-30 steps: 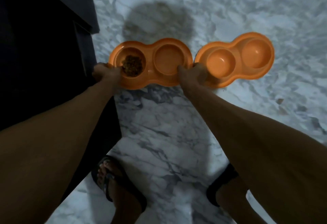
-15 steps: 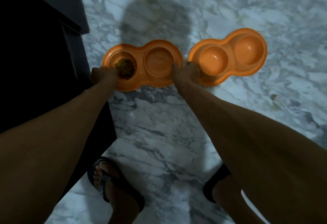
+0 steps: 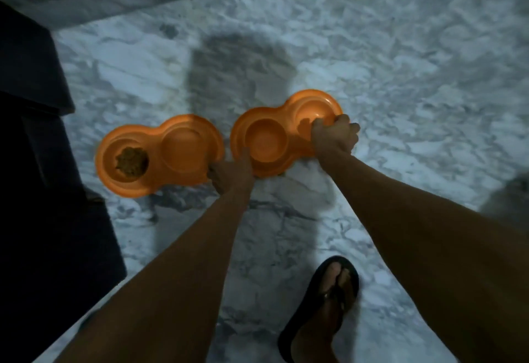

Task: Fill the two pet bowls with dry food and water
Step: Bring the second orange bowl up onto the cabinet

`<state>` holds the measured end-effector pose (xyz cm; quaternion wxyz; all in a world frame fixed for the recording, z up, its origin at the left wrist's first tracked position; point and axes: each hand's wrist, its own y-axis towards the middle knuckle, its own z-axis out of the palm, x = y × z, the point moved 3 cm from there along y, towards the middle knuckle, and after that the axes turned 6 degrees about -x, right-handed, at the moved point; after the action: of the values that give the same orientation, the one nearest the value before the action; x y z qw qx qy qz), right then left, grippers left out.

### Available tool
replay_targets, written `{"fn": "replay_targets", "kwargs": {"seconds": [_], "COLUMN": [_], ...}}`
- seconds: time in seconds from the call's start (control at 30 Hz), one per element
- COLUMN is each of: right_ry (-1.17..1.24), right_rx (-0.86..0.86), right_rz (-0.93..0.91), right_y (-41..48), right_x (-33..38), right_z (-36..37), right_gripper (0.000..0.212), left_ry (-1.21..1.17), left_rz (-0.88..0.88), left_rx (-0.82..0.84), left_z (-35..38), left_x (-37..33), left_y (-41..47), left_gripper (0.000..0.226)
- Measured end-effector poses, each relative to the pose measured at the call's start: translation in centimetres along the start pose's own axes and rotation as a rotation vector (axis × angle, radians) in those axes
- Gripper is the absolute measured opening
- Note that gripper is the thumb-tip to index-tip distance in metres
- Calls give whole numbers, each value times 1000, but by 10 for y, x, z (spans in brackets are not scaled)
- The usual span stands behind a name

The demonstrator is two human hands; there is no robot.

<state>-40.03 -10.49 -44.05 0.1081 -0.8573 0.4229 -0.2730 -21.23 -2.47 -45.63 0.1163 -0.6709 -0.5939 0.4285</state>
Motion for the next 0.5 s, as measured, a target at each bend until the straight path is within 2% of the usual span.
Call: {"fn": "replay_targets", "kwargs": {"seconds": [0.07, 0.13, 0.33, 0.5], "right_ry": [-22, 10, 85, 107], "right_rx": [28, 86, 142, 135], "right_rz": [41, 46, -16, 5], "right_y": [22, 44, 59, 40], "right_x": [-12, -25, -40, -30], "right_z": [-3, -1, 1, -26], "right_gripper": [57, 59, 58, 48], "left_ry": [-46, -40, -122, -202], "left_rz": [-126, -184, -227, -202], "left_rx": [121, 156, 48, 42], "left_z": [25, 42, 56, 32], "left_x": [6, 7, 13, -5], "left_y": [-11, -20, 0, -16], "left_gripper": [90, 92, 66, 67]}}
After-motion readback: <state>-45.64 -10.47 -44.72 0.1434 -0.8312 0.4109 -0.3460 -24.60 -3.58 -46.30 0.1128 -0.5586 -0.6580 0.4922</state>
